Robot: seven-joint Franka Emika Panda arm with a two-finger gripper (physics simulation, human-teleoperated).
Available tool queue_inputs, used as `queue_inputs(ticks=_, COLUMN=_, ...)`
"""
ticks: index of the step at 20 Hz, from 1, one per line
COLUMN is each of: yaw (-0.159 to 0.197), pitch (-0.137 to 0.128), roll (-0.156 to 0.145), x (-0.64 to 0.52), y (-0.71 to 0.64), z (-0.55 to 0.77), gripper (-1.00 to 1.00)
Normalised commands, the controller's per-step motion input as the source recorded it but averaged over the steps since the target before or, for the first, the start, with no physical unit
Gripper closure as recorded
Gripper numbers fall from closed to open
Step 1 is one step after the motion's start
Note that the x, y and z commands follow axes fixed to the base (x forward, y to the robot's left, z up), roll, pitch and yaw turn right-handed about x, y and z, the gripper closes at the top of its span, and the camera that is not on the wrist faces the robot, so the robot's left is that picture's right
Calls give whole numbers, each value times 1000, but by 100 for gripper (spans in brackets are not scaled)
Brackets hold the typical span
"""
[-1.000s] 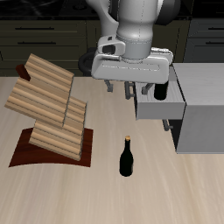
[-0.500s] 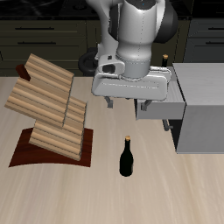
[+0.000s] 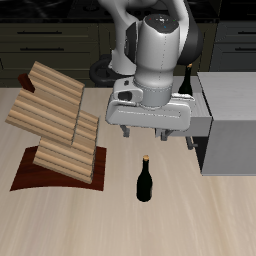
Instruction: Place the wine bottle from the table into the top drawer
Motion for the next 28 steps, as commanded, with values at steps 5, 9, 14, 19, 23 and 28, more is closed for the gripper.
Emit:
queue_inputs(ticks=5, yaw=3, pitch=23, roll=14, x=68, y=56, z=-224, gripper=-100)
queue_inputs(ticks=9, yaw=-14, pitch=33, roll=-2, x=71, y=26, z=-293, gripper=-100)
queue_inputs(ticks=14, yaw=9, pitch=8, roll=-6, x=46, y=-7, z=-138, gripper=-100)
queue_inputs(ticks=19, yaw=-13, pitch=27, roll=-15, x=69, y=-29, z=-145, gripper=-100)
queue_inputs(ticks=23, yaw=3, pitch=22, roll=10, x=22, y=36, z=-239, gripper=-100)
queue_inputs(ticks=28, yaw=-22, pitch=21, roll=4, x=19, y=-30, z=-184, gripper=100)
